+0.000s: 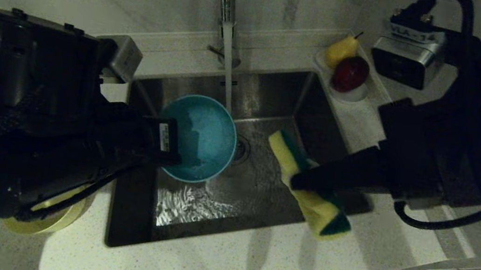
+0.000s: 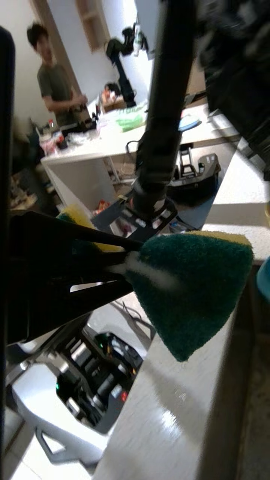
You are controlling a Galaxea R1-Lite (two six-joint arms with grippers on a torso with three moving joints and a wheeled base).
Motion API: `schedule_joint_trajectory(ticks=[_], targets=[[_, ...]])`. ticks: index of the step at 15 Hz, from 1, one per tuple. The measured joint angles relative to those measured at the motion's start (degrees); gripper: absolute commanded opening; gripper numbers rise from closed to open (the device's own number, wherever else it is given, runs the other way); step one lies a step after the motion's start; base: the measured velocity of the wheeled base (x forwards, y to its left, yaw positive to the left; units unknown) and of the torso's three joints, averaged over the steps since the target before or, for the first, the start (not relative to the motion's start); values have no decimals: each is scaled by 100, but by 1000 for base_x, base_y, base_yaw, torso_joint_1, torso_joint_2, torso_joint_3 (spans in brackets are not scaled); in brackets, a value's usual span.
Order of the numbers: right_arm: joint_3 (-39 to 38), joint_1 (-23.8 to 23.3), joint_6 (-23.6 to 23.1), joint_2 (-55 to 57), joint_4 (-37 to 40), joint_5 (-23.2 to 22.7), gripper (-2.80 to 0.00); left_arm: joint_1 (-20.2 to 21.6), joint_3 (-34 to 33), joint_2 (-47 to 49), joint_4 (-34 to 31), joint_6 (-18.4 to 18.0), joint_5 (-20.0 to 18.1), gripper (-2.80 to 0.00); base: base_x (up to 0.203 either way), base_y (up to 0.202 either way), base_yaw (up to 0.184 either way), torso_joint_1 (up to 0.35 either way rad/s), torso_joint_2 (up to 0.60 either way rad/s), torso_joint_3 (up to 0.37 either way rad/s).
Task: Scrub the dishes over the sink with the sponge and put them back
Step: Wipe the bowl
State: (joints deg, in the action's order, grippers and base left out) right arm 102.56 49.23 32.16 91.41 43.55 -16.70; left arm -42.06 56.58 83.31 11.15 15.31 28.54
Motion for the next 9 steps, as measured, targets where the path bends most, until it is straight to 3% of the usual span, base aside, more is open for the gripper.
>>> schedule_joint_trajectory(ticks=[4,9], targets=[[733,58,353,804,78,-142,-280,-195,-229,238,640,-373,271,-280,0,0,0,0,0,0],[813,61,383,1298,-133,-166,-280,-375,-1125,422,2533,-1453,415,-280,0,0,0,0,0,0]])
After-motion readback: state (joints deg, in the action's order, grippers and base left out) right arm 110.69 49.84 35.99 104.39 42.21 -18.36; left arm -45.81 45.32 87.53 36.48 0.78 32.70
